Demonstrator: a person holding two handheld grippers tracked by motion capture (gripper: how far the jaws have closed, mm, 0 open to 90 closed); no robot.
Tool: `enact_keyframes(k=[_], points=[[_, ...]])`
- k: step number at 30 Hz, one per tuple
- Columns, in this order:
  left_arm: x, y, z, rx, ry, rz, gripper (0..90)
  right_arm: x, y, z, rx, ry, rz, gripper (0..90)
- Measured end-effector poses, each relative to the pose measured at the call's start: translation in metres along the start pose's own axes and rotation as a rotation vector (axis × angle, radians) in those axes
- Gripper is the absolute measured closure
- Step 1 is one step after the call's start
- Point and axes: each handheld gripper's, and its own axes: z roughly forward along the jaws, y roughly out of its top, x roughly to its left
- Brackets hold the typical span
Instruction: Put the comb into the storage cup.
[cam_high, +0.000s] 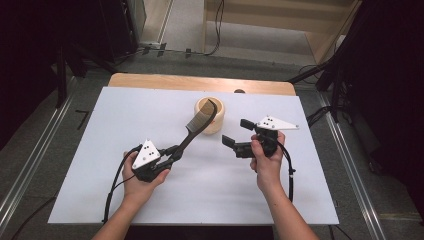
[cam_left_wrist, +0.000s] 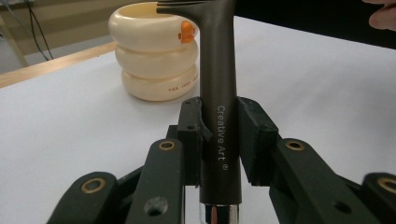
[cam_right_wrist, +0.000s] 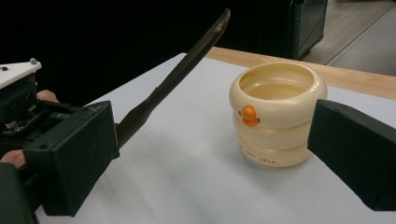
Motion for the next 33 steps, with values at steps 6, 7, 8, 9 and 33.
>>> enact_keyframes(k=[6,7,8,9,33], points=[[-0.002,0.000,0.001,0.000,-0.006,0.006,72.5,0.003,0.002,0.007,0.001,0.006,0.014,0.0],[-0.003,0.000,0.001,-0.001,-0.005,0.006,72.6,0.003,0.003,0.008,0.002,0.007,0.016,0.0],[-0.003,0.000,0.001,0.000,-0.004,0.007,72.5,0.004,0.003,0.009,0.001,0.009,0.018,0.0],[-0.003,0.000,0.002,0.000,-0.004,0.008,72.5,0.004,0.004,0.010,-0.001,0.011,0.022,0.0],[-0.011,0.002,0.004,-0.018,-0.010,0.020,72.5,0.019,0.004,0.038,-0.004,-0.002,0.138,18.8]])
